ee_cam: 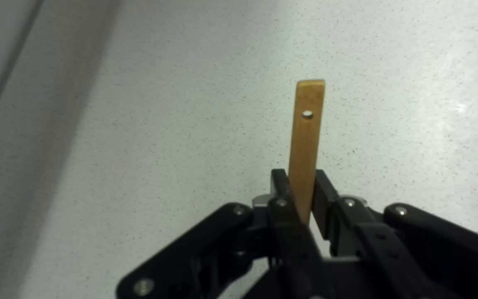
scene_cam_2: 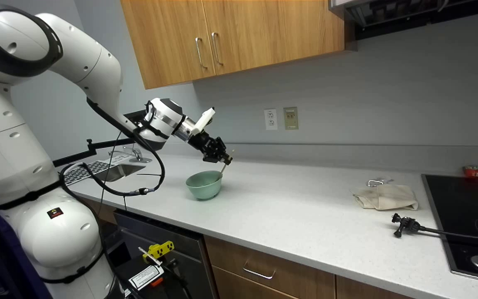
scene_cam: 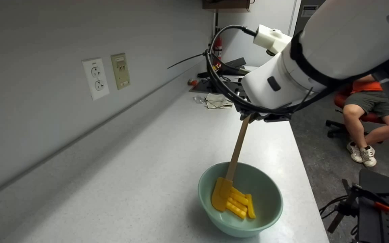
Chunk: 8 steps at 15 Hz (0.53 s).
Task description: Use the spatula to stir the potato fries in the bowl
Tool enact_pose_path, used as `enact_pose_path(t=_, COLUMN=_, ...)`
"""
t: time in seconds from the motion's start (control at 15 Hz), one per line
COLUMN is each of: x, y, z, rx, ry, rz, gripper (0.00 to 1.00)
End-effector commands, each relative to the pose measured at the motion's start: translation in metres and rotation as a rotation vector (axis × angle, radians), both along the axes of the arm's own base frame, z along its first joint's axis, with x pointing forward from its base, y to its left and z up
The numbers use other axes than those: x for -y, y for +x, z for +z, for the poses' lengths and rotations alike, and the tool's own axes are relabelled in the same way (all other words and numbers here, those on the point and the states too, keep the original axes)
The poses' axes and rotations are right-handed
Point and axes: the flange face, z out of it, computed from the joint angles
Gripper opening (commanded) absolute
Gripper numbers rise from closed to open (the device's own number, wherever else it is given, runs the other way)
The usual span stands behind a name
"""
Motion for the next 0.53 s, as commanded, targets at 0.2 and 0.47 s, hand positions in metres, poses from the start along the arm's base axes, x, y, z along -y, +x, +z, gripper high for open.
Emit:
enact_pose_path(t=0.2, x=-0.010, y=0.004, z=0.017, rx=0.049, ry=0.025, rz=0.004, gripper=0.04)
enact_pose_path(t=0.47, x=-0.018, y=0.001, z=0.017, rx=0.015, ry=0.066, rz=-0.012, gripper=0.04)
